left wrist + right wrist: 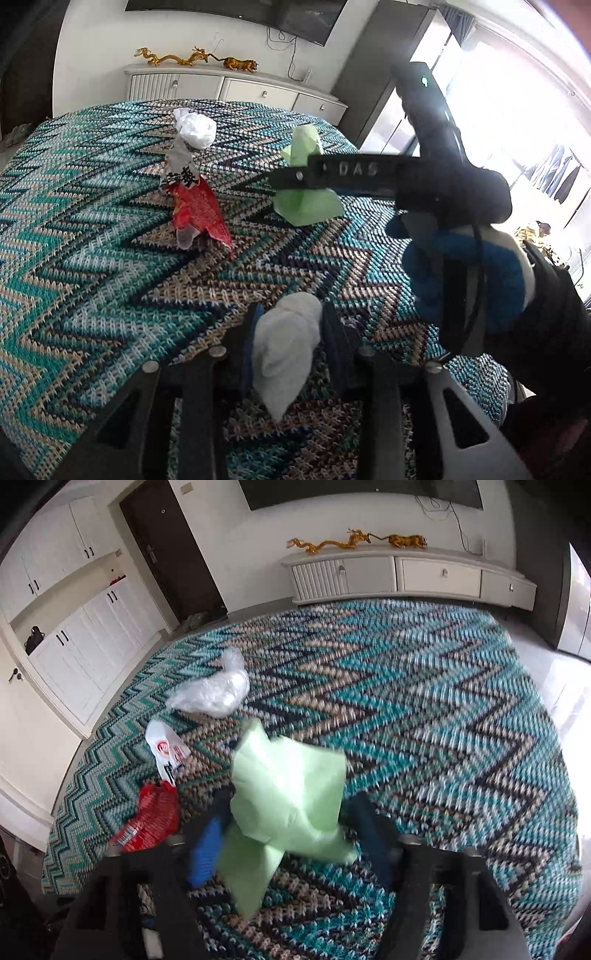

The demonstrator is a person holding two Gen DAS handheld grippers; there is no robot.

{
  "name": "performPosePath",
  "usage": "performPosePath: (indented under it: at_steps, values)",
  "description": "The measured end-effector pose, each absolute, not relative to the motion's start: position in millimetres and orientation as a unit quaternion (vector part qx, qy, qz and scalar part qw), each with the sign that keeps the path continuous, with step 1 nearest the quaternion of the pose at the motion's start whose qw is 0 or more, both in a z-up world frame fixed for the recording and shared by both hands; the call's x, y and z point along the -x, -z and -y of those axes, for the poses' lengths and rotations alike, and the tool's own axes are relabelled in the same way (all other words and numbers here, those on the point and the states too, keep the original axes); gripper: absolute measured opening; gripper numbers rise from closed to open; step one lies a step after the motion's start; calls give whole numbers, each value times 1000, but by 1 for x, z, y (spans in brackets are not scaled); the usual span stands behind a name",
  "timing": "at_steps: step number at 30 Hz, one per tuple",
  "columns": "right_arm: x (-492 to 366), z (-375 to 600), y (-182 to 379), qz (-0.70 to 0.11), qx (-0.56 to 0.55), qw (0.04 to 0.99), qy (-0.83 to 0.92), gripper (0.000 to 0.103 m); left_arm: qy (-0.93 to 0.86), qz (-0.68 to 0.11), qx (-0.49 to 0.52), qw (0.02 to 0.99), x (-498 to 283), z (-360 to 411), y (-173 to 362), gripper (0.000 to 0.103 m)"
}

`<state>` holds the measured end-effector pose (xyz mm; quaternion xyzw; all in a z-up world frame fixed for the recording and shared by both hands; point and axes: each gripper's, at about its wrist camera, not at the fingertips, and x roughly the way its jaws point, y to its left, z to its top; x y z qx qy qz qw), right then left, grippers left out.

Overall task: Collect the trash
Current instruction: 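Grasp the white tissue with the left gripper while the right gripper grasps the green paper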

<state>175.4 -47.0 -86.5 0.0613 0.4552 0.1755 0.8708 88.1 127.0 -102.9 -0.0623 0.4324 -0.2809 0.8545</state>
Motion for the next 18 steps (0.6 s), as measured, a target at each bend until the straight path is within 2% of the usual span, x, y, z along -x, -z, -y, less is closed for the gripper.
performPosePath:
  at_steps: [3, 6, 11, 18]
  values:
    - [-168, 51, 84, -444, -64, 874, -185, 41, 277, -430, 60, 857, -88, -126, 102, 26]
    - [-158, 52, 77, -435, -63, 877, -194, 36, 267, -427, 56, 862, -85, -125, 101, 23]
    - [-128, 62, 61, -420, -69, 880, -211, 35, 235, -420, 38, 876, -79, -125, 95, 21]
    - [-73, 93, 26, -385, -70, 894, -220, 35, 194, -374, 1, 907, -57, -111, 55, 21]
